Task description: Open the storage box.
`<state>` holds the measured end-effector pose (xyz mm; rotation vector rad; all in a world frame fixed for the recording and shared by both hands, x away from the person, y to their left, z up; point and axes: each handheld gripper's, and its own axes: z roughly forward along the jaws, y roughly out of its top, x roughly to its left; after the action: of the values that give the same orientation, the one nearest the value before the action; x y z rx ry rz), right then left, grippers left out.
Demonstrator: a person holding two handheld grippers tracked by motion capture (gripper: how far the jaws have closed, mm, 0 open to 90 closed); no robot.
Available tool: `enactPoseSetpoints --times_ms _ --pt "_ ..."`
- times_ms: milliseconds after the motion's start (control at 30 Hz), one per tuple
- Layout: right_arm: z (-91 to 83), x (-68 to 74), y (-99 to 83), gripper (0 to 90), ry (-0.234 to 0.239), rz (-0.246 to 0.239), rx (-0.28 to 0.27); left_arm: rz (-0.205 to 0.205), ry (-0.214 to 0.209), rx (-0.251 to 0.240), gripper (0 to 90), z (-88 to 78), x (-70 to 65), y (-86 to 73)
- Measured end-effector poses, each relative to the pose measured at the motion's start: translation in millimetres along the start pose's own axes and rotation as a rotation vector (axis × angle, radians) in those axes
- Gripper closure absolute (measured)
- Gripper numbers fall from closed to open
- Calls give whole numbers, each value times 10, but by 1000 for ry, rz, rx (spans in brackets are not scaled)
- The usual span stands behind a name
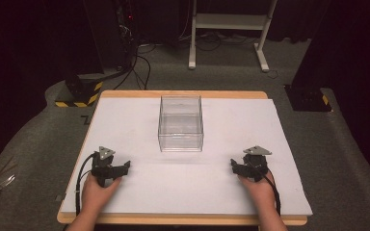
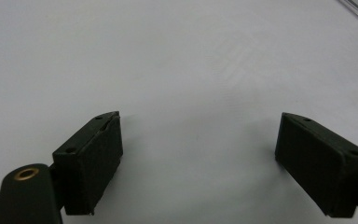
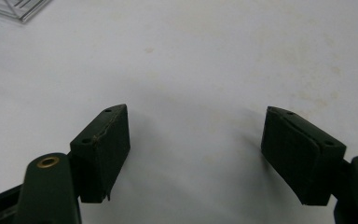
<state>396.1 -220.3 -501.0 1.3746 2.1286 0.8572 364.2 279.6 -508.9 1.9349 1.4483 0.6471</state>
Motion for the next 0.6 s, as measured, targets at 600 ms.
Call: enactPoseSetpoints --times_ms 600 --pt "-351 279 194 417 155 -77 -204 -1 -1 -4 150 2 -1 -4"
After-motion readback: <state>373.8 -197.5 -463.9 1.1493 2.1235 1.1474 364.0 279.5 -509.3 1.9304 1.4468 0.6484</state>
